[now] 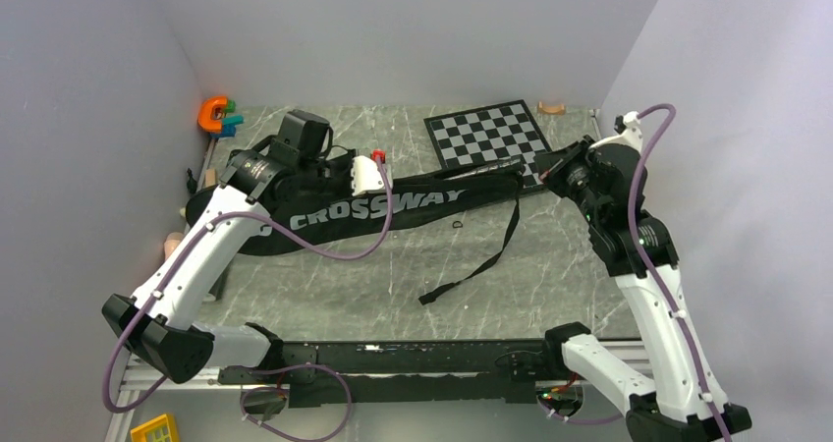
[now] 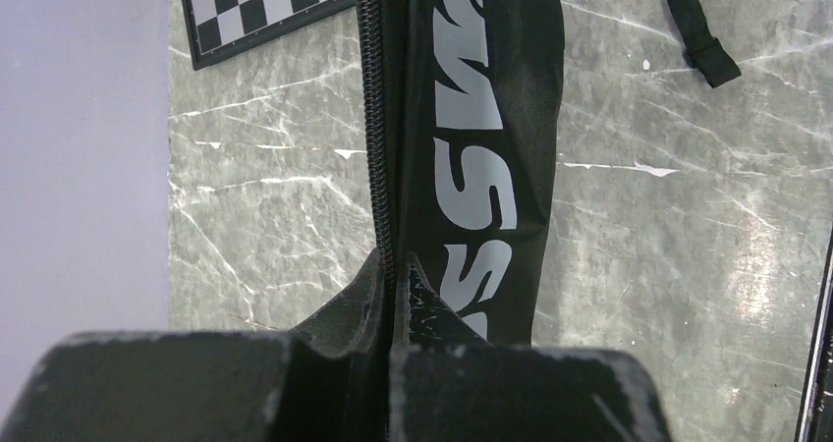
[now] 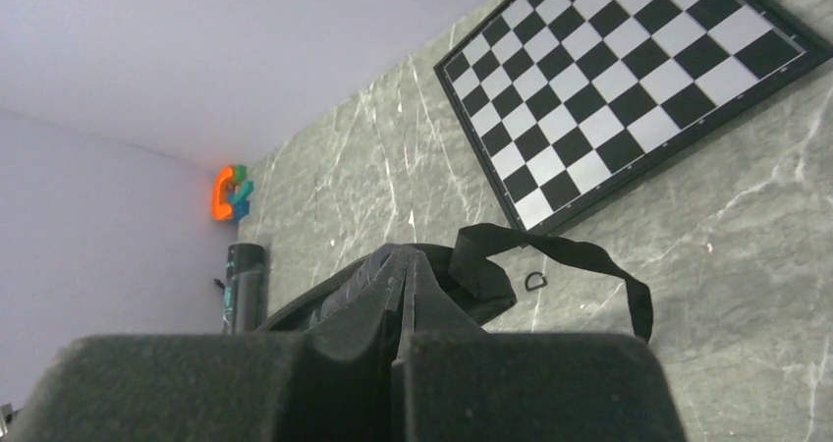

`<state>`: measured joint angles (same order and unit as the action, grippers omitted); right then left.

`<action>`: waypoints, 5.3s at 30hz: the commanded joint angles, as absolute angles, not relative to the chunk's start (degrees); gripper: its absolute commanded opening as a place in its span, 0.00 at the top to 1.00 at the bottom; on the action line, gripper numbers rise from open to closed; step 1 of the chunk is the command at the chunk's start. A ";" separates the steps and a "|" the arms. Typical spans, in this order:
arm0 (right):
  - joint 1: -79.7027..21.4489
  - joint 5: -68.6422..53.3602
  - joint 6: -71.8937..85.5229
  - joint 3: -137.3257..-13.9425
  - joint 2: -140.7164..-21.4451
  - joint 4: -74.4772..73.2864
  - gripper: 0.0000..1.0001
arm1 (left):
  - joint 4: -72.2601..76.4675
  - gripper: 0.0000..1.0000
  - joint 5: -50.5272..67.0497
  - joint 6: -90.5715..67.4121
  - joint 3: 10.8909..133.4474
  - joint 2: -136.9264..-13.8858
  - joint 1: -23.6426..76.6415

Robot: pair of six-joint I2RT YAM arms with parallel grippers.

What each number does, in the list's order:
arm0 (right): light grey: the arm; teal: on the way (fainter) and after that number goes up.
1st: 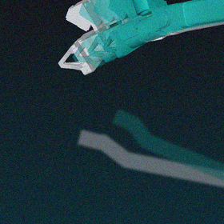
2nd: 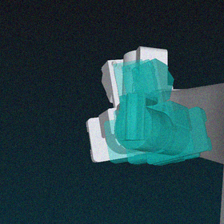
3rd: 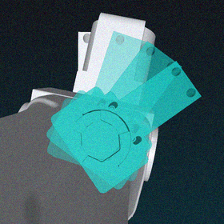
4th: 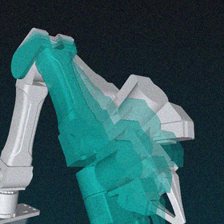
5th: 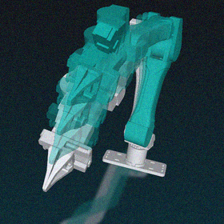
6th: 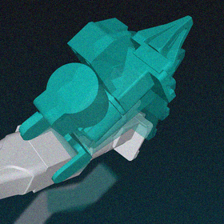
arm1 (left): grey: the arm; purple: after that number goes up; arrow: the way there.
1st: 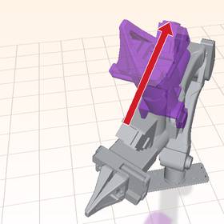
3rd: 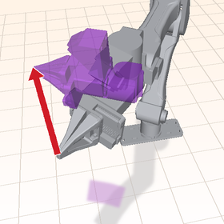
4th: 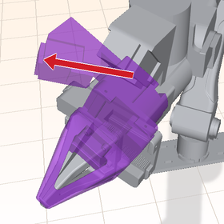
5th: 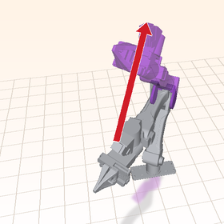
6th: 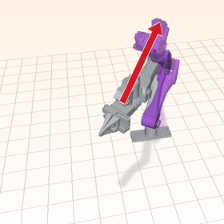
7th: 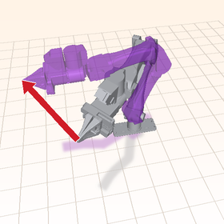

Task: Pack up the badminton gear

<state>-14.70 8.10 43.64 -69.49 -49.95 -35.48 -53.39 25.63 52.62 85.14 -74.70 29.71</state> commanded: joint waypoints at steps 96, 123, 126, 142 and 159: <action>-32.15 -18.28 57.31 -52.49 -59.99 6.18 0.37 | -49.11 1.00 26.46 48.80 87.58 -73.26 31.14; -33.38 -14.17 61.02 -48.96 -60.16 11.23 1.00 | -49.79 1.00 26.42 49.35 86.94 -72.80 31.97; -33.27 -13.77 60.31 -49.03 -58.97 9.35 1.00 | -49.83 1.00 26.00 49.56 86.61 -72.74 31.99; -18.76 -18.09 54.11 -54.13 -50.02 -7.28 1.00 | -50.43 1.00 25.66 50.49 85.87 -72.08 32.21; -0.48 -24.71 47.92 -57.42 -46.07 -21.70 1.00 | -50.87 1.00 25.56 50.85 85.56 -71.29 32.60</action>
<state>-4.14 -25.30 50.30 -55.27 -46.74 -18.74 -51.70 25.85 50.06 84.58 -74.22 32.82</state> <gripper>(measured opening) 0.012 0.028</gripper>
